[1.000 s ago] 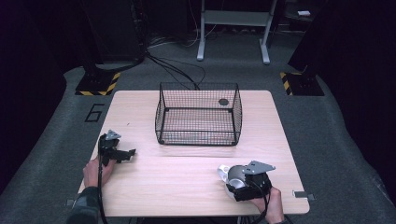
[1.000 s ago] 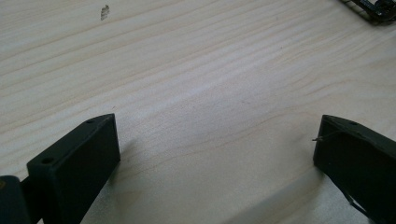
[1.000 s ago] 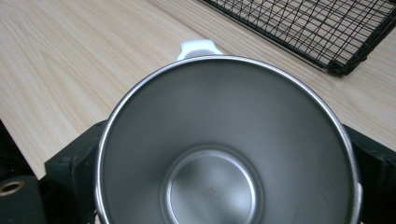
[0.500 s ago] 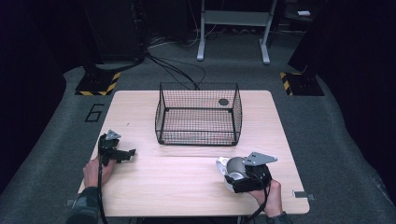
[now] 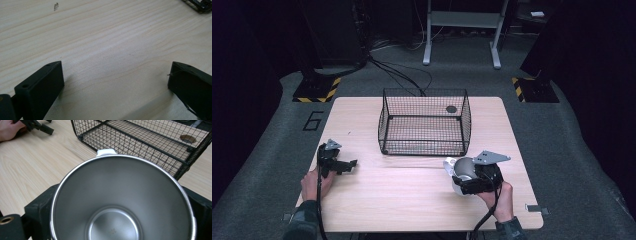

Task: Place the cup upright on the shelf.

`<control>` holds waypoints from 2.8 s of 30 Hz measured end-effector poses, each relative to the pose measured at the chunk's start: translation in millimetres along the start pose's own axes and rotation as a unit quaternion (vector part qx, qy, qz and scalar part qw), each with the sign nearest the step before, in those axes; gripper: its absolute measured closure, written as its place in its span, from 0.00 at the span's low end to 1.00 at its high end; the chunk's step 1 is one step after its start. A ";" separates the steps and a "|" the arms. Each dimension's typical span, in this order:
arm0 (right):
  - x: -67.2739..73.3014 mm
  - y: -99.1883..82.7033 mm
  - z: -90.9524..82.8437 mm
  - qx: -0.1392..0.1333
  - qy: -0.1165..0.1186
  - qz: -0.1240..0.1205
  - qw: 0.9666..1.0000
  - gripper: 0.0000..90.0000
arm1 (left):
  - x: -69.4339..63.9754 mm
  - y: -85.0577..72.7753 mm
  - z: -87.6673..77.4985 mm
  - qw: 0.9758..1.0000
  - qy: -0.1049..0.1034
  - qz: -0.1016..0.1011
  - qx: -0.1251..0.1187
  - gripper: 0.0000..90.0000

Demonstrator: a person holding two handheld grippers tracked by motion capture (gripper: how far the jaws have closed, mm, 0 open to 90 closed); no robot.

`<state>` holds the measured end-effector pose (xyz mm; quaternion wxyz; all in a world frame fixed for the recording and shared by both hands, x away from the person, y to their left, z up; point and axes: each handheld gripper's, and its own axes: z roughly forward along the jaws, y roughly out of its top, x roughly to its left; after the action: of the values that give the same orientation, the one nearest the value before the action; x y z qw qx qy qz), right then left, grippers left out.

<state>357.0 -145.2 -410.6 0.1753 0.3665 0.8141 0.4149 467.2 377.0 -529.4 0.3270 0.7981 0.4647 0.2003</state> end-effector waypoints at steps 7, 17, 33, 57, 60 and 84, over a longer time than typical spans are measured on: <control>0.8 14.8 5.8 0.001 0.008 0.001 1.000 0.06 | -1.3 -0.2 1.0 1.000 0.000 -0.010 -0.008 0.00; -0.1 34.9 18.4 -0.003 0.013 -0.009 1.000 0.06 | -1.4 -0.3 1.2 1.000 0.001 -0.010 -0.009 0.00; -4.6 71.1 28.1 -0.013 0.022 -0.017 1.000 0.06 | -0.8 -0.1 0.6 1.000 0.000 -0.006 -0.005 0.00; -12.5 109.2 43.9 -0.016 0.024 -0.026 0.999 0.06 | -0.9 -0.2 0.8 1.000 0.001 -0.006 -0.006 0.00; -12.0 117.4 44.1 -0.019 0.025 -0.027 0.999 0.06 | -0.6 -0.2 0.5 1.000 0.001 -0.004 -0.003 0.00; -26.5 140.9 66.2 -0.022 0.015 -0.016 0.999 0.06 | -0.8 -0.1 0.7 1.000 0.000 -0.007 -0.005 0.00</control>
<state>477.3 -74.2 -337.1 0.1775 0.3428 0.8130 0.4359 467.1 376.1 -530.0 0.3323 0.7931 0.4694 0.2008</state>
